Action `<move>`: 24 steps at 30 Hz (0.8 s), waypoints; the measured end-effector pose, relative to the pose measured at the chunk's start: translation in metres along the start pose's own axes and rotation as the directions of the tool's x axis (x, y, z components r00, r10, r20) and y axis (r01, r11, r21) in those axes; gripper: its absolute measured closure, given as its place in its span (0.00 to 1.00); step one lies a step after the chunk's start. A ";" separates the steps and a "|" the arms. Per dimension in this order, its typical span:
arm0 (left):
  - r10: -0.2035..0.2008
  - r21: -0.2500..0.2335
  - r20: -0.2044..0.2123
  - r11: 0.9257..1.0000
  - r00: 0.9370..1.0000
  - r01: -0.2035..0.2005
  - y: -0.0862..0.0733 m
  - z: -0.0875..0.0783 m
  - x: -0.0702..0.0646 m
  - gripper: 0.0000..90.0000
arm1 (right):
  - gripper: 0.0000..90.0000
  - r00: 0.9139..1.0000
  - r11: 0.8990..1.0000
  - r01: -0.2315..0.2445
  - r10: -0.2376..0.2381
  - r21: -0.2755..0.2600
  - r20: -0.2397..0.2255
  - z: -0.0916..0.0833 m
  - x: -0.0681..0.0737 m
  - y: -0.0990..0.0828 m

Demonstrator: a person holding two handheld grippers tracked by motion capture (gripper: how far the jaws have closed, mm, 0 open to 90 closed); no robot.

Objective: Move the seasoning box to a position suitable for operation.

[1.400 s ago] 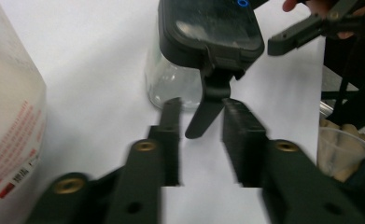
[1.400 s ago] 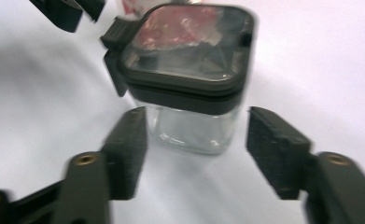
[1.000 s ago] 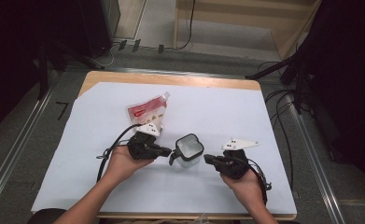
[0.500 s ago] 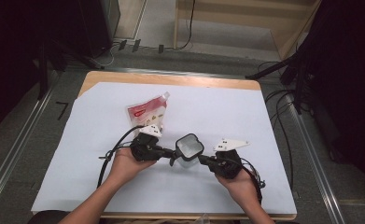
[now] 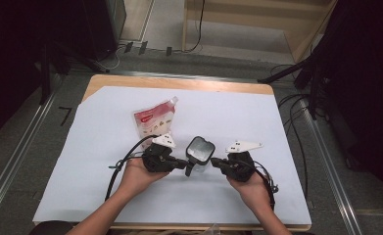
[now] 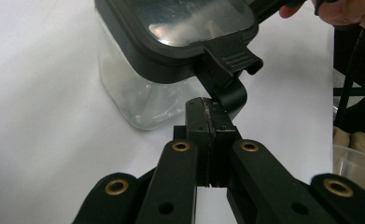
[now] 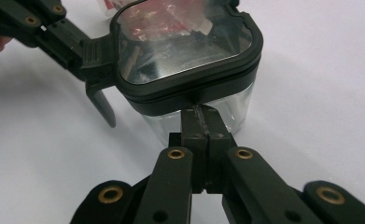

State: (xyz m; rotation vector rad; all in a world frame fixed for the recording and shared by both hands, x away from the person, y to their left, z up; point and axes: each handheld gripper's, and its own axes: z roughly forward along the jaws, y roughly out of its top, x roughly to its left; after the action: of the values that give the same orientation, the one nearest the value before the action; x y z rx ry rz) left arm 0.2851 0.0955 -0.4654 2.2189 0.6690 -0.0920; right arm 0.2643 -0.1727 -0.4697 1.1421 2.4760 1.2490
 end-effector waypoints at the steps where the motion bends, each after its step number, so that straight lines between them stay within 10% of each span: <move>1: 0.001 -0.004 0.002 1.000 1.000 -0.001 0.000 0.001 0.000 1.00 | 1.00 1.000 1.000 -0.003 0.003 -0.001 -0.001 0.000 -0.001 0.000; 24: 0.029 -0.012 -0.002 0.999 1.000 -0.029 0.015 0.024 -0.024 1.00 | 1.00 0.999 0.999 -0.032 0.033 -0.028 0.014 0.015 -0.022 0.009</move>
State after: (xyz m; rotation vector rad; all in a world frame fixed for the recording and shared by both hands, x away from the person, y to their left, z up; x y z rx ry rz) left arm 0.2750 0.0601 -0.4646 2.2173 0.6360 -0.0712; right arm 0.2916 -0.1755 -0.4767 1.1845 2.4316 1.2755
